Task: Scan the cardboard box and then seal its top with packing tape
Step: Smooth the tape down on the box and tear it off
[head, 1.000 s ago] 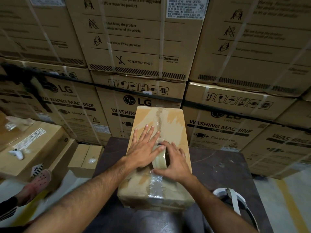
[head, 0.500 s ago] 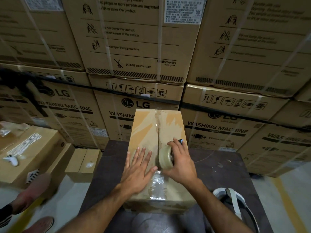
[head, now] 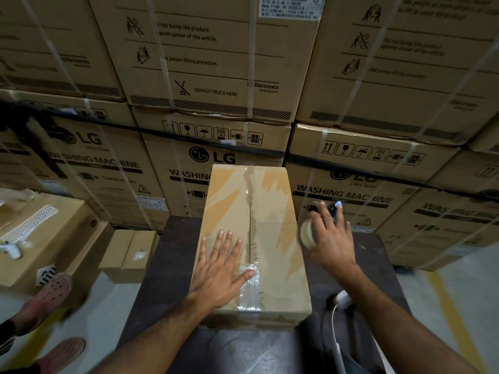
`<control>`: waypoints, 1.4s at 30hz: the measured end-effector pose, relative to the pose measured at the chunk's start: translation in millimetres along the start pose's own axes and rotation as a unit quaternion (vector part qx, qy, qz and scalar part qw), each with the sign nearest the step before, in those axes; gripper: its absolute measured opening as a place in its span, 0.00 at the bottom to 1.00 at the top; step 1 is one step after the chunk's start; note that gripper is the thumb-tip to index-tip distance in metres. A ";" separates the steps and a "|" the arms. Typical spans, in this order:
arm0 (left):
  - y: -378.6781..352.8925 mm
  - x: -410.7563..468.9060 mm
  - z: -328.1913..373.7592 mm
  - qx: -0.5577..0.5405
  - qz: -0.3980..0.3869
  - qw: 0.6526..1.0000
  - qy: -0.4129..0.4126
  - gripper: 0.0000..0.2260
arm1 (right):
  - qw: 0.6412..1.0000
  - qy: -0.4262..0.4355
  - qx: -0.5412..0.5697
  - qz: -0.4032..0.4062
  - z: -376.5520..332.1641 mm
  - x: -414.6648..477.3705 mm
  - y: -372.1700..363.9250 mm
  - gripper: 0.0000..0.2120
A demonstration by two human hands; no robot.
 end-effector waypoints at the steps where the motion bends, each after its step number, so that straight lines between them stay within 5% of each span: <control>1: -0.2 0.0 0.0 0.003 0.000 1.000 0.000 0.42 | 1.000 -0.005 -0.004 -0.009 4.4 1.4 -6.7 0.51; 20: -2.9 -1.6 0.9 0.005 0.042 0.999 -0.011 0.42 | 0.979 0.058 -0.025 -0.193 -17.0 -10.1 -160.8 0.36; 42: -3.0 0.5 0.0 0.030 -0.027 0.999 0.023 0.43 | 0.969 0.056 -0.020 -0.241 -32.5 -44.9 -140.7 0.26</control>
Point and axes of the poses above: each hand's wrist, its own x-axis towards the middle knuckle, its own y-axis out of the back of the hand, z = x × y, the point moved 5 cm from there along x, towards the middle knuckle, and after that the axes turned 13 degrees about -x, right-handed, at the moved point
